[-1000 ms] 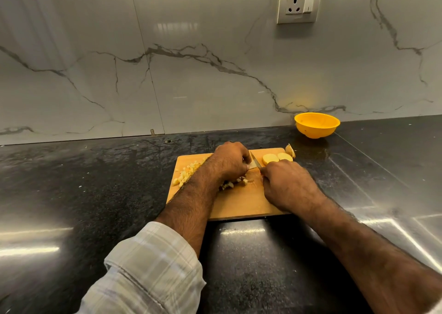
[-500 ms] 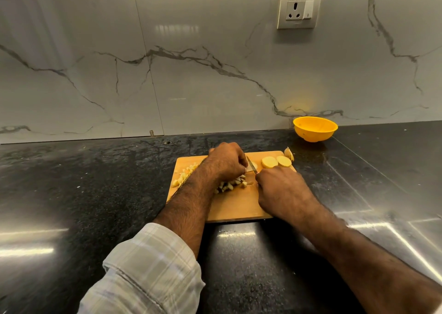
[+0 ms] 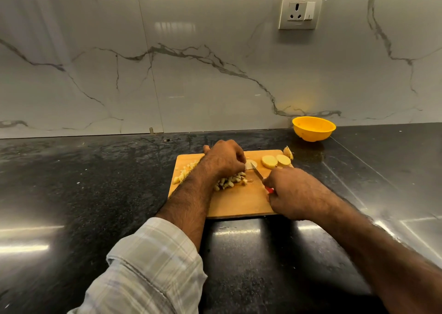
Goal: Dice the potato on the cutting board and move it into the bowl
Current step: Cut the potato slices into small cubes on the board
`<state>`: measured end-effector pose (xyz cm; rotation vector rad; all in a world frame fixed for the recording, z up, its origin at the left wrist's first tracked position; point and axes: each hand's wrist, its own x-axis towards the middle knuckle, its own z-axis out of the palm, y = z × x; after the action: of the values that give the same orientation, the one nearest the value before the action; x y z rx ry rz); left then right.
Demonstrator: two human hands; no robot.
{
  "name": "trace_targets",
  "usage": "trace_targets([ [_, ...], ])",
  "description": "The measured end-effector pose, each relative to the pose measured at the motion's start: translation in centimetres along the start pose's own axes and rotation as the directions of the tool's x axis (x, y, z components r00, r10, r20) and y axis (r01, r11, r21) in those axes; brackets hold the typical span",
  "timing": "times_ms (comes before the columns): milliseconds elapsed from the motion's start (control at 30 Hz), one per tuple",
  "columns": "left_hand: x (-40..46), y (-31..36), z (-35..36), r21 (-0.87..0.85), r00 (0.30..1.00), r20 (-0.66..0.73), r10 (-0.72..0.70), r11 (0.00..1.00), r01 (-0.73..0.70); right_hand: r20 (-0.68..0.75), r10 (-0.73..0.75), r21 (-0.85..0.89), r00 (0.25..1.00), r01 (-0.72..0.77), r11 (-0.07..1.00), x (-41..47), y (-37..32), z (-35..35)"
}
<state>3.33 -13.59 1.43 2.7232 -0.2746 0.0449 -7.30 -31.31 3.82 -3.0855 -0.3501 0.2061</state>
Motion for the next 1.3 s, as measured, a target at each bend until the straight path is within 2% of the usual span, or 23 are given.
trace_targets([
  [167, -0.3, 0.4, 0.0, 0.021, 1.000, -0.005, -0.006, 1.000, 0.006, -0.129, 0.027, 0.011, 0.991, -0.026, 1.000, 0.6, -0.6, -0.3],
  [367, 0.0, 0.2, -0.1, -0.015, 1.000, -0.025, -0.012, 1.000, 0.012, -0.143, 0.050, 0.059, 0.988, -0.042, 0.997, 2.7, -1.3, 0.5],
  [667, 0.4, 0.0, 0.0, -0.017, 1.000, -0.009, -0.024, 1.000, 0.024, -0.092, 0.043, 0.035, 0.995, -0.040, 0.999, 3.2, -2.0, 0.3],
  [900, -0.2, -0.1, -0.2, -0.003, 1.000, -0.024, -0.013, 1.000, 0.013, -0.019, 0.017, 0.057, 1.000, -0.016, 0.998, 0.2, -1.1, -0.6],
  [1033, -0.4, -0.3, -0.4, 0.018, 0.996, -0.094, -0.013, 1.000, 0.015, -0.104, 0.030, 0.080, 0.994, -0.022, 0.997, -0.5, -0.1, -1.7],
  [1133, -0.3, -0.1, -0.4, 0.041, 0.996, -0.080, -0.042, 0.998, 0.045, -0.199, 0.061, 0.098, 0.978, -0.042, 0.994, 0.1, -0.6, -1.7],
  [1300, 0.0, 0.4, 0.1, 0.035, 0.996, -0.040, -0.083, 0.996, 0.084, -0.190, 0.075, 0.118, 0.979, -0.053, 0.992, 1.8, -1.9, 0.1],
])
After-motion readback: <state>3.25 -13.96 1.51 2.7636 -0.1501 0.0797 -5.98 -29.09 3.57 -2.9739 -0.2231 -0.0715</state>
